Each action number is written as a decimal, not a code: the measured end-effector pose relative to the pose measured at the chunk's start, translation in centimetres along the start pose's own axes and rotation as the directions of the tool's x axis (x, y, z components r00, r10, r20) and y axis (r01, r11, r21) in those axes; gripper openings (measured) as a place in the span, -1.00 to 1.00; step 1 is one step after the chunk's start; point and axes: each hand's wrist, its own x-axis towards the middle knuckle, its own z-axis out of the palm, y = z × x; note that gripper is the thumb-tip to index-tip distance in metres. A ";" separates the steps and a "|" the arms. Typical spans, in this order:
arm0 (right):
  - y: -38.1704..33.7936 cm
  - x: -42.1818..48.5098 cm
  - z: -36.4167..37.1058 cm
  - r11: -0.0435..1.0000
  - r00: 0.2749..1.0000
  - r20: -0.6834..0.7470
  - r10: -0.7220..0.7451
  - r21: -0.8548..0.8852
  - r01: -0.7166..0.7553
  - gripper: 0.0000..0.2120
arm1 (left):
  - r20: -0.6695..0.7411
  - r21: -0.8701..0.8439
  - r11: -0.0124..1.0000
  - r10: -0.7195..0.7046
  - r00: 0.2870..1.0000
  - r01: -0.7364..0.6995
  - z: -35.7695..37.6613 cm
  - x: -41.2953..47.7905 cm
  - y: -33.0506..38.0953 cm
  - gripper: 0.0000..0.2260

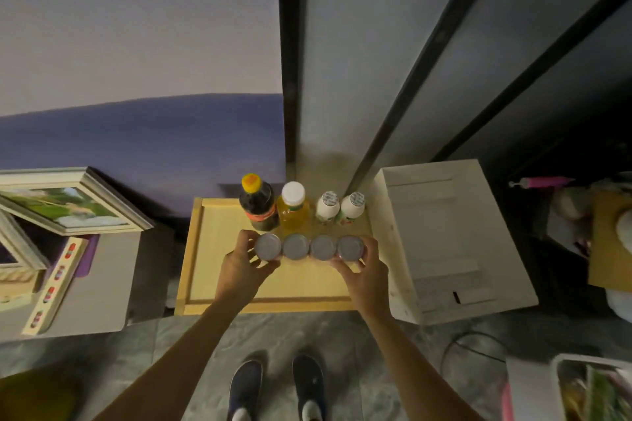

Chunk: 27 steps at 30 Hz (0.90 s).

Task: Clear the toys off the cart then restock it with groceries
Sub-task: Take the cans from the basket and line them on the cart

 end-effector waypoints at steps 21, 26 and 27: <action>-4.4 -3.6 -4.0 0.970 0.975 0.186 -0.124 -0.185 0.159 -0.03 | 0.058 0.233 0.970 0.055 0.997 -0.067 -3.8 -6.4 7.4 -0.13; -10.5 -5.7 -10.6 0.929 0.969 0.141 -0.202 -0.286 0.235 -0.03 | 0.043 0.245 0.929 0.276 0.960 -0.278 -7.8 -10.2 16.2 -0.24; -11.6 -6.0 -12.1 0.924 0.972 0.115 -0.203 -0.307 0.229 -0.01 | 0.037 0.275 0.905 0.328 0.944 -0.325 -8.5 -10.7 17.7 -0.24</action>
